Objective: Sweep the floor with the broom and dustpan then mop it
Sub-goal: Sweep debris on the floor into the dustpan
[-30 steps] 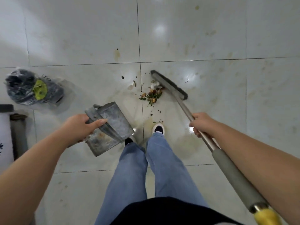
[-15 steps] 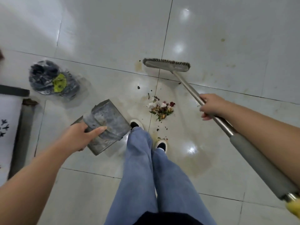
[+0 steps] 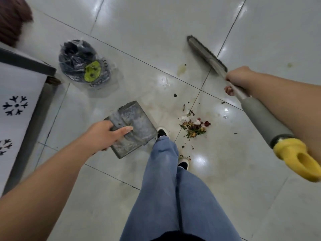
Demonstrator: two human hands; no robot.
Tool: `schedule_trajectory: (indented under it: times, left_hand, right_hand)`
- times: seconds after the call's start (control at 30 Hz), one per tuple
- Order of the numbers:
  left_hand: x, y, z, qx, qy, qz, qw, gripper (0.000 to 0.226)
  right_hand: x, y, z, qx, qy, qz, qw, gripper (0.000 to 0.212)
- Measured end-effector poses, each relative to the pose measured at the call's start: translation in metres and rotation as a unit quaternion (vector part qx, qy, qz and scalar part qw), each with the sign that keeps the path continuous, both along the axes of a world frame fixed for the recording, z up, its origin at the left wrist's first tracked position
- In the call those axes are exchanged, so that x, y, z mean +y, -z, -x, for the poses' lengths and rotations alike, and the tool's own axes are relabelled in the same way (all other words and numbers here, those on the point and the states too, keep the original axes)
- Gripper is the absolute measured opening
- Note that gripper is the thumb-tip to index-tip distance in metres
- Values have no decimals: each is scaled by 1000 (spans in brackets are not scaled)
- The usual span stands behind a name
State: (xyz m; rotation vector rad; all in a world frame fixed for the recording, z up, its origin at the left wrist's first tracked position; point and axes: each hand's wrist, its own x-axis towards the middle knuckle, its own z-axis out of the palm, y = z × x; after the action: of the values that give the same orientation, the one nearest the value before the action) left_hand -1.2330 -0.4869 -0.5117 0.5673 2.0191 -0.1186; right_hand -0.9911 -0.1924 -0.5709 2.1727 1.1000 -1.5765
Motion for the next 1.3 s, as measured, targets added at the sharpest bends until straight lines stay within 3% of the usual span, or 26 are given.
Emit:
schedule_trajectory:
  times: [0.1, 0.2, 0.27, 0.37, 0.5, 0.73, 0.9, 1.1, 1.23, 1.3]
  left_hand:
    - [11, -2, 8, -5, -4, -3, 1000, 56]
    - [15, -7, 6, -13, 9, -12, 1000, 54]
    - [14, -13, 1, -19, 20, -16, 999, 53]
    - [11, -26, -13, -6, 31, -25, 999, 55]
    - [14, -36, -41, 21, 13, -33, 999, 57]
    - [11, -39, -105, 78, 2, -16, 997, 55]
    - [-6, -39, -139, 102, -7, 14, 995, 57]
    - [-51, -45, -172, 69, -84, 23, 994, 60]
    - [-77, -41, -195, 41, -136, 18, 990, 64]
    - [-91, -37, -205, 28, -139, 22, 990, 64]
  right_hand:
    - [-39, -7, -19, -14, -65, 18, 998, 15]
    - [-74, -24, -66, -50, -142, 56, 987, 43]
    - [-82, -41, -96, -66, -177, 84, 978, 48]
    - [-74, -68, -130, -83, -249, 106, 959, 48]
    - [-54, -89, -159, -75, -318, 59, 943, 47]
    - [-22, -41, -112, -40, -438, -63, 896, 42]
    - [-38, 0, -81, -17, -477, -20, 878, 43]
    - [-94, -8, -151, -27, -514, 60, 855, 50]
    - [-85, -27, -186, -54, -544, 33, 837, 46]
    - [-78, -38, -200, -51, -528, -1, 848, 41]
